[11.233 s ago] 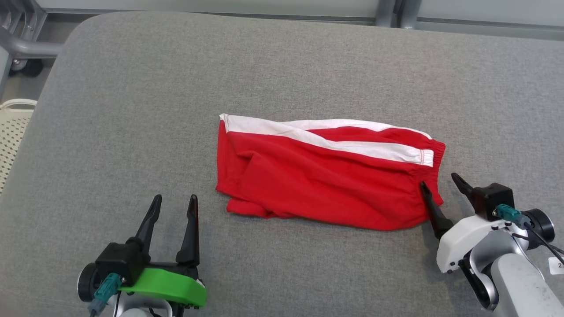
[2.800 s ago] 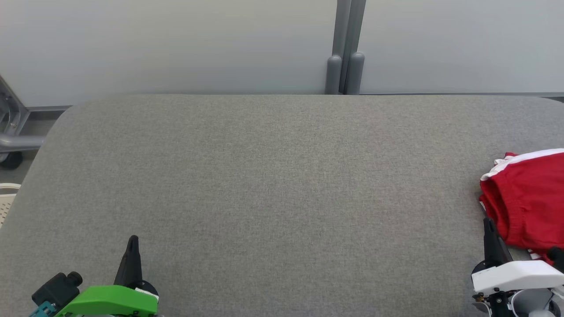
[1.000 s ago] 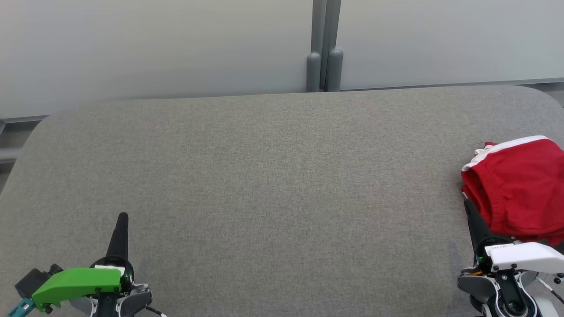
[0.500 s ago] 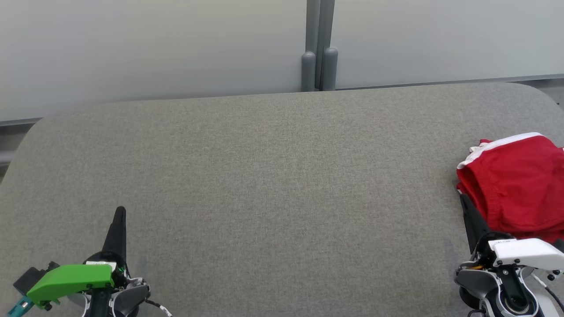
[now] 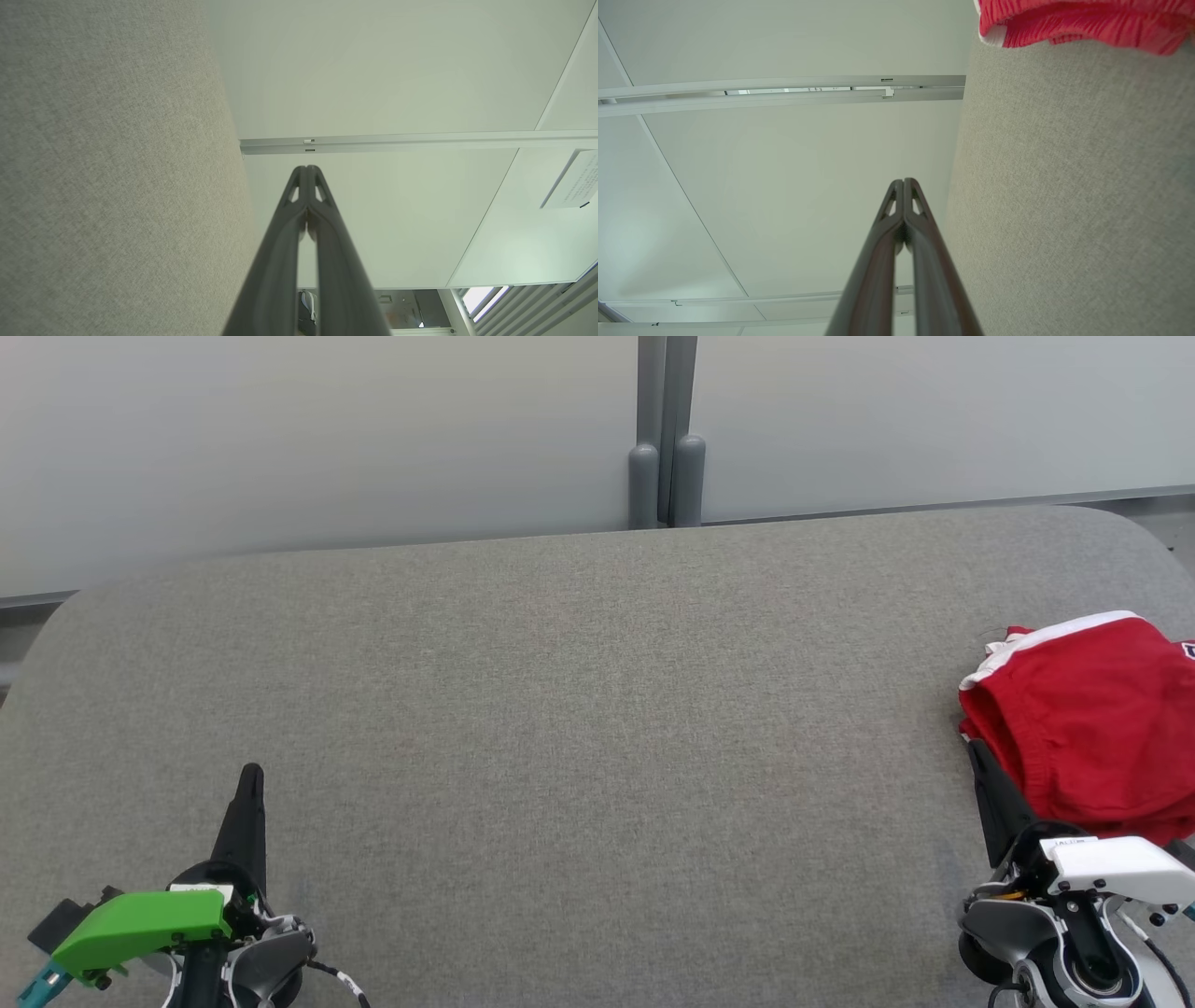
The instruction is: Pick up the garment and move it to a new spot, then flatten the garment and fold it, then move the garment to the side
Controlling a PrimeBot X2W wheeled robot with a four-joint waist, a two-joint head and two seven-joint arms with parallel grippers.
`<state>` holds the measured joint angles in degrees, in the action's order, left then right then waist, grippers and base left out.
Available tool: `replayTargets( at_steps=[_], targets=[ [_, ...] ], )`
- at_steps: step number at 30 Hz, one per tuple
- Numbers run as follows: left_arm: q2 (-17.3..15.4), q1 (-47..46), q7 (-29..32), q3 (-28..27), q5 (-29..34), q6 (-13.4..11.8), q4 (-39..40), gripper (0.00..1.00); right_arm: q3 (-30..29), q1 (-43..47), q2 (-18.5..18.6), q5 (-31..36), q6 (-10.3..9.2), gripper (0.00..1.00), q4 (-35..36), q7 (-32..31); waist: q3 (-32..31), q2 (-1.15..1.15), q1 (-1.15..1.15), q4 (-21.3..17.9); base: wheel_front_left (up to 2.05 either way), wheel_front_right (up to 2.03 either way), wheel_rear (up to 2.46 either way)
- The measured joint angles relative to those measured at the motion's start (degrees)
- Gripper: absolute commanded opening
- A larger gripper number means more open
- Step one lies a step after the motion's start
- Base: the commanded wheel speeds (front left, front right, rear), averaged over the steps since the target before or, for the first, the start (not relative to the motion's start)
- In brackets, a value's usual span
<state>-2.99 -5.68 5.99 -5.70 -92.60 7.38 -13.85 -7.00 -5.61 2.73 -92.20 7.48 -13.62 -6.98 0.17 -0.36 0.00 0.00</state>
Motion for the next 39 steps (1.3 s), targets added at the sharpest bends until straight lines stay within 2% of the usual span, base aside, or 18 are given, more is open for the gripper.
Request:
replayTargets(
  at_steps=[39],
  targets=[
    [0.03,-0.01,0.05,-0.12,0.01,0.0,0.0,0.0,0.0,-0.05,0.0,0.0,-0.01,0.0,0.0,0.0,0.0,0.0,0.0,0.0,0.0,0.0,0.0]
  ],
)
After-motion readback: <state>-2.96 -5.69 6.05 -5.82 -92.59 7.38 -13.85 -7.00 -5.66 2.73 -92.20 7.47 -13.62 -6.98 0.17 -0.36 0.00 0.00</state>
